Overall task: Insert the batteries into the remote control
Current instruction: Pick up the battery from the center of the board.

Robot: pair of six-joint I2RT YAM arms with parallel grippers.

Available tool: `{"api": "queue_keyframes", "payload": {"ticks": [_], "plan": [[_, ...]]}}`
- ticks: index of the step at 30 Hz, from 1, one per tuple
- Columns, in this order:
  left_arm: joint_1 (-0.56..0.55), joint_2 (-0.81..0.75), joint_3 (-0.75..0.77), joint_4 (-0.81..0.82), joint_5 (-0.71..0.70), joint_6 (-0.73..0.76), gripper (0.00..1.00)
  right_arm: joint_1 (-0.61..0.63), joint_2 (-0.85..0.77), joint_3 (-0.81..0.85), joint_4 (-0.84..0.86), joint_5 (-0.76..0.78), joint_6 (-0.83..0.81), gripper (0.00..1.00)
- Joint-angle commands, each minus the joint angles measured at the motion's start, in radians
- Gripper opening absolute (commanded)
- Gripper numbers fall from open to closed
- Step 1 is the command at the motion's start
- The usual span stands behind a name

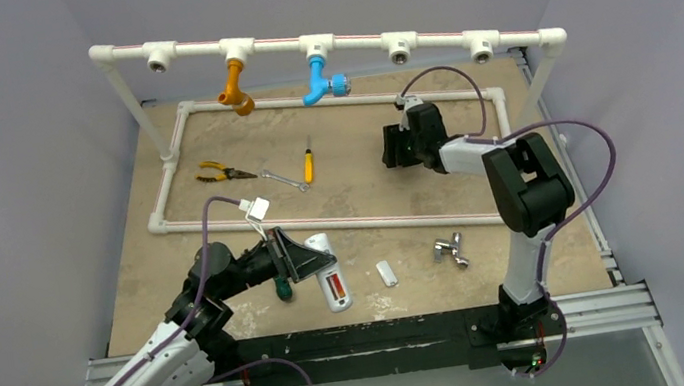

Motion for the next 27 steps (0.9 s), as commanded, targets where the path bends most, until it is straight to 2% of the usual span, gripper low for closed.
{"api": "queue_keyframes", "payload": {"ticks": [1, 6, 14, 21, 23, 27], "plan": [[0.0, -0.016, 0.031, 0.041, -0.005, -0.001, 0.0, 0.002, -0.041, -0.028, -0.09, 0.01, -0.018, 0.57], [0.0, -0.013, 0.031, 0.045, -0.002, -0.004, 0.0, 0.002, -0.044, -0.029, -0.095, 0.022, -0.013, 0.6], [0.0, -0.029, 0.022, 0.041, -0.009, -0.009, 0.0, 0.002, -0.034, -0.006, -0.166, -0.014, -0.033, 0.6], [0.0, -0.018, 0.027, 0.046, -0.006, -0.01, 0.0, 0.002, -0.054, 0.003, -0.197, -0.013, -0.05, 0.66], [0.0, -0.017, 0.026, 0.048, -0.007, -0.01, 0.0, 0.002, -0.028, 0.079, -0.327, 0.002, -0.064, 0.67], [0.0, -0.014, 0.027, 0.051, -0.007, -0.01, 0.0, 0.001, 0.052, 0.211, -0.536, -0.01, -0.197, 0.67]]}}
